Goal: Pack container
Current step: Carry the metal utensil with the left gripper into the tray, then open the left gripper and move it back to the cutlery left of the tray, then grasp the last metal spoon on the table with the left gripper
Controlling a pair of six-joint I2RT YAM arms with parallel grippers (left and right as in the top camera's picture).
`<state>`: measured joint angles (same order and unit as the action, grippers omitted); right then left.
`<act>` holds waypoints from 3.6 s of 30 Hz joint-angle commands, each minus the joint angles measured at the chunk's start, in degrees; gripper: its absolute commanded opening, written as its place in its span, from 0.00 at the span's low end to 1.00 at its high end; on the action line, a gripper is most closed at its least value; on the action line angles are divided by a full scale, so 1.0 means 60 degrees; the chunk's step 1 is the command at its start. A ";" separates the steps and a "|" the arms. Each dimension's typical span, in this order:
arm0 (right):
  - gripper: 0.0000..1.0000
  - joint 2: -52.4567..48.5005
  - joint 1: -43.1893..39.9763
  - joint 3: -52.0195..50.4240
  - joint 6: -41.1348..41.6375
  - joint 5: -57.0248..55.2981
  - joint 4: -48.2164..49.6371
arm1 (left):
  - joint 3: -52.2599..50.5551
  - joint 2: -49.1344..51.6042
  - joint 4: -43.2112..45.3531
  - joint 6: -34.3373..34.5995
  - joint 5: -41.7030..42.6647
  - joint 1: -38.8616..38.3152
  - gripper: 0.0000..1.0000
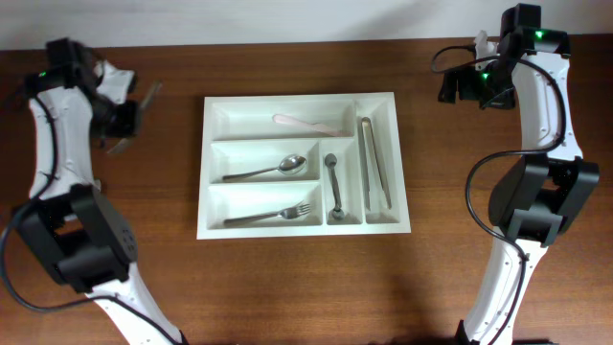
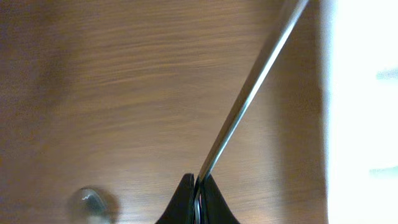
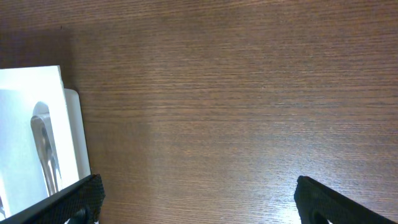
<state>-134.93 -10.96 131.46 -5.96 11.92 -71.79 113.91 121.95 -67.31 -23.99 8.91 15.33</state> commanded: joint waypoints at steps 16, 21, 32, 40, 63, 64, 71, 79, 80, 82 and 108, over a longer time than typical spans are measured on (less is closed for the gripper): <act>0.99 0.0459 -0.0055 0.0233 0.0080 0.0011 0.0004 | -0.0645 -0.0780 -0.3796 -0.4914 0.2339 -0.4830 0.01; 0.99 0.0459 -0.0055 0.0233 0.0080 0.0015 0.0000 | -0.1585 -0.0780 -0.3628 -0.4914 0.2033 -0.5461 0.02; 0.99 0.0463 -0.0055 0.0233 0.0076 0.0015 0.0004 | -0.3187 -0.0780 -0.2779 -0.4874 0.1694 -0.5155 0.02; 0.99 0.0463 -0.0055 0.0233 0.0076 0.0015 0.0004 | -0.3960 -0.0776 -0.2208 -0.4878 0.1264 -0.5064 0.36; 0.99 0.0459 -0.0055 0.0233 0.0080 0.0015 0.0004 | 0.0958 -0.0885 -0.2827 0.2932 -0.1639 -0.1464 0.55; 0.99 0.0463 -0.0055 0.0233 0.0080 0.0015 0.0004 | 0.0951 -0.0885 -0.2841 0.2998 -0.1679 -0.1180 0.54; 0.99 0.0459 -0.0055 0.0233 0.0076 0.0015 0.0004 | 0.0481 -0.0882 -0.2408 0.2994 -0.2280 0.0769 0.54; 0.99 0.0459 -0.0055 0.0233 0.0076 0.0015 0.0004 | -0.1606 -0.0882 -0.1308 0.2991 -0.2273 0.1705 0.63; 0.99 0.0459 -0.0055 0.0233 0.0076 0.0015 0.0000 | -0.1905 -0.0882 -0.1129 0.2987 -0.2233 0.1803 0.68; 0.99 0.0459 -0.0055 0.0233 0.0076 0.0015 0.0004 | -0.2557 -0.0882 -0.0750 0.2987 -0.1949 0.2073 0.72; 0.99 0.0463 -0.0055 0.0233 0.0076 0.0015 0.0004 | -0.5832 -0.0882 0.3198 0.1796 -0.1566 0.3038 0.62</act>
<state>-134.93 -10.96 131.48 -5.91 11.92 -71.77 79.92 117.54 -49.54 -10.13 -1.28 33.71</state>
